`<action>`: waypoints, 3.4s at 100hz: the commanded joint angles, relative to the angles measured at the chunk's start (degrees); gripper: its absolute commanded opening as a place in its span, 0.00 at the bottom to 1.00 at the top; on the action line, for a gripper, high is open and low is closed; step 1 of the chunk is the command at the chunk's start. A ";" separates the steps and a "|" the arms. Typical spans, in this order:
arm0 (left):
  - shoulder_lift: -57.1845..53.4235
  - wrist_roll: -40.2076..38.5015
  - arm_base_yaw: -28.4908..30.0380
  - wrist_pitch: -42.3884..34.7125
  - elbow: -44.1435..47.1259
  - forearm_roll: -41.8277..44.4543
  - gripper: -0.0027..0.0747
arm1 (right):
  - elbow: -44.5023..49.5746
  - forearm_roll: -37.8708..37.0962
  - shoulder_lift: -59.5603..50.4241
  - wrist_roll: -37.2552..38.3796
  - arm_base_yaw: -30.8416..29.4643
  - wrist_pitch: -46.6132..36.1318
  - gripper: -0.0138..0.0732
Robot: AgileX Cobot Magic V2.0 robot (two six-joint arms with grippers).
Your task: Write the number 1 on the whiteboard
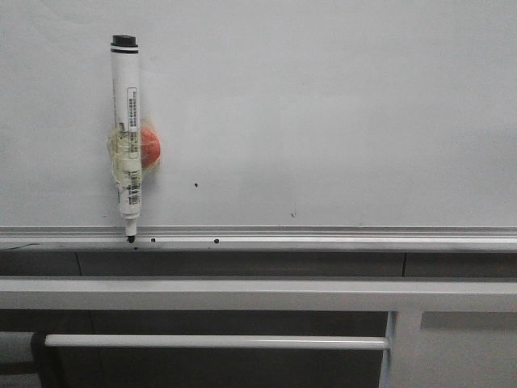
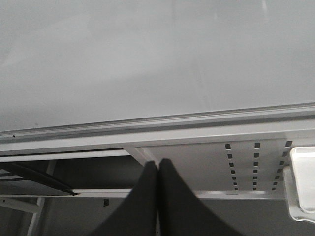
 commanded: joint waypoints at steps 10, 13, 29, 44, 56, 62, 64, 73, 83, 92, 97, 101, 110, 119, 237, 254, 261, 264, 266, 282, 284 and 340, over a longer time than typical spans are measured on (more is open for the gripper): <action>0.31 0.45 -0.55 5.12 -2.15 -1.79 0.67 | -1.77 0.65 1.12 -0.78 -0.07 -3.17 0.10; 0.31 0.45 -0.55 6.13 -2.15 -1.79 0.67 | -1.77 0.65 1.12 -0.78 -0.07 -3.17 0.10; 0.23 2.61 -0.55 9.55 -2.15 -1.94 0.67 | -1.77 0.65 1.12 -0.78 -0.07 -3.17 0.10; 0.23 2.13 -1.30 11.34 -2.18 0.49 0.66 | -1.77 0.65 1.12 -0.78 -0.07 -3.17 0.10; 0.09 -14.82 -4.90 5.17 -4.96 14.46 0.65 | -1.77 0.65 1.12 -0.78 -0.07 -3.17 0.10; -0.26 -26.63 -7.63 0.86 -6.44 26.67 0.65 | -1.77 0.65 1.12 -0.78 -0.07 -3.17 0.10; -0.26 -31.15 -8.36 -0.22 -6.70 31.16 0.65 | -1.77 0.65 1.12 -0.78 -0.07 -3.17 0.10; -0.26 -54.53 -14.44 -7.54 -6.70 48.20 0.65 | -1.77 0.65 1.12 -0.78 -0.07 -3.17 0.10; -0.14 -76.69 -23.76 -16.54 -5.14 70.16 0.65 | -1.77 0.65 1.12 -0.78 -0.07 -3.17 0.10; 0.64 -88.81 -30.24 -23.76 -2.09 81.36 0.65 | -1.77 0.65 1.12 -0.78 -0.07 -3.17 0.10; 2.13 -89.07 -33.03 -28.19 -0.04 80.34 0.65 | -1.77 0.65 1.12 -0.78 -0.07 -3.17 0.10; 3.41 -89.07 -33.98 -30.99 1.67 79.31 0.65 | -1.77 0.65 1.12 -0.78 -0.07 -3.17 0.10; 7.74 -89.07 -34.62 -38.96 4.46 78.15 0.65 | -1.77 0.65 1.12 -0.78 -0.07 -3.17 0.10; 12.62 -89.07 -34.62 -47.47 5.68 77.47 0.65 | -1.77 0.65 1.12 -0.78 -0.07 -3.17 0.10; 48.20 -89.55 -47.40 -79.42 0.73 58.07 0.65 | -1.77 0.65 1.12 -0.78 -0.07 -3.17 0.10; 49.25 -89.55 -47.40 -79.90 -0.57 57.23 0.64 | -1.77 0.65 1.12 -0.78 -0.07 -3.17 0.10; 49.46 -89.55 -47.40 -79.90 -0.65 56.13 0.59 | -1.77 0.65 1.12 -0.78 -0.07 -3.17 0.10; 49.46 -89.55 -47.40 -80.02 -0.65 55.98 0.54 | -1.77 0.65 1.12 -0.78 -0.07 -3.17 0.10; 49.46 -89.55 -47.40 -79.99 -0.65 55.98 0.49 | -1.77 0.65 1.12 -0.78 -0.07 -3.17 0.10; 49.46 -89.55 -47.40 -79.99 -0.65 56.78 0.01 | -1.77 0.65 1.12 -0.78 -0.07 -3.17 0.10; 49.46 -89.55 -47.40 -79.99 -0.65 57.03 0.01 | -1.77 0.65 1.12 -0.78 -0.07 -3.17 0.10; 49.11 -87.19 -47.40 -80.33 -0.65 81.12 0.01 | -1.77 0.65 1.12 -0.78 -0.07 -3.17 0.10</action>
